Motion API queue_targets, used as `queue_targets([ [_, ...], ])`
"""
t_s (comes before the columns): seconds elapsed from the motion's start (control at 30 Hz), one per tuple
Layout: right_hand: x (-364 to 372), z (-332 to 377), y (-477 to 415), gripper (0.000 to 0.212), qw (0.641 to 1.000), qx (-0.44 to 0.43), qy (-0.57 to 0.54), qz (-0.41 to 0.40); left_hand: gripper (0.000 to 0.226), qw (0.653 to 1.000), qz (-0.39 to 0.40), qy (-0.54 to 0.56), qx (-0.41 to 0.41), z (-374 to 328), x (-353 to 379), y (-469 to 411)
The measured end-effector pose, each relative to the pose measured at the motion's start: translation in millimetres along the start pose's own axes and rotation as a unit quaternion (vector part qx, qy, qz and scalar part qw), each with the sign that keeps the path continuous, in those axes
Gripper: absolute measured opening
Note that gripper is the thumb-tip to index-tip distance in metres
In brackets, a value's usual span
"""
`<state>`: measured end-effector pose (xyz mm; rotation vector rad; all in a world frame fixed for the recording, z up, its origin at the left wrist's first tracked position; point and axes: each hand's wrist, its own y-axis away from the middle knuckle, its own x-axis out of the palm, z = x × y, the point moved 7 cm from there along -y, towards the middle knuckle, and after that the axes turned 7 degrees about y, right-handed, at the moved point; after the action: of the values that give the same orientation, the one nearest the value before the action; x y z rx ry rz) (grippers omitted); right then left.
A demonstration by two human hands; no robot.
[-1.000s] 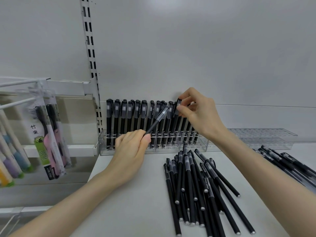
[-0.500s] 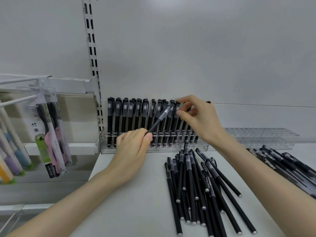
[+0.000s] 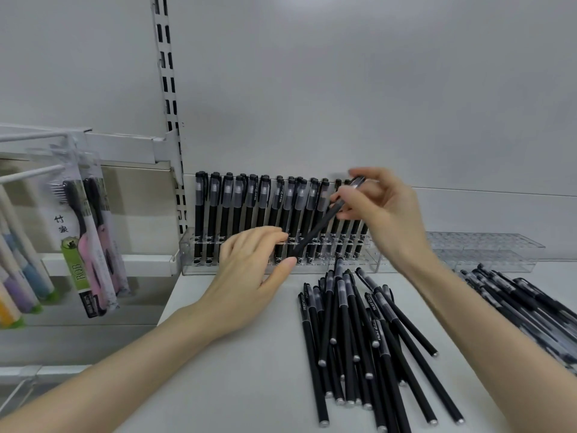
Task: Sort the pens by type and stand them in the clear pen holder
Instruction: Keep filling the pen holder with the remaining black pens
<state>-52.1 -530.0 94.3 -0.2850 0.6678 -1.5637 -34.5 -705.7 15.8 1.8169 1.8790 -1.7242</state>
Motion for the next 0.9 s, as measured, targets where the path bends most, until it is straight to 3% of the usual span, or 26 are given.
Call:
queue_targets([
  [0.1,-22.7,5.8,-7.9,0.027,0.988,-0.056,0.111,-0.088,0.056,0.999,0.012,-0.049,0.006,4.0,3.3,3.8],
  [0.2,-27.5,6.0,-12.8,0.026,0.976,-0.087,0.162,-0.117,0.058,0.996,0.032,-0.082,0.008,5.4,7.6,5.5],
  [0.43,-16.5,3.3,-23.0,0.024,0.971,-0.112,0.187,-0.102,0.054,0.989,0.046,-0.138,0.017,5.6,10.6,6.0],
  [0.63,-4.7,-16.2,-22.7,0.018,0.973,-0.104,0.201,-0.054,0.055,0.99,0.036,-0.133,0.023,5.5,9.8,5.7],
  [0.9,-3.6,-15.8,-26.9,0.021,0.971,-0.108,0.208,-0.05,0.055,0.992,0.025,-0.124,0.021,4.4,8.8,5.2],
])
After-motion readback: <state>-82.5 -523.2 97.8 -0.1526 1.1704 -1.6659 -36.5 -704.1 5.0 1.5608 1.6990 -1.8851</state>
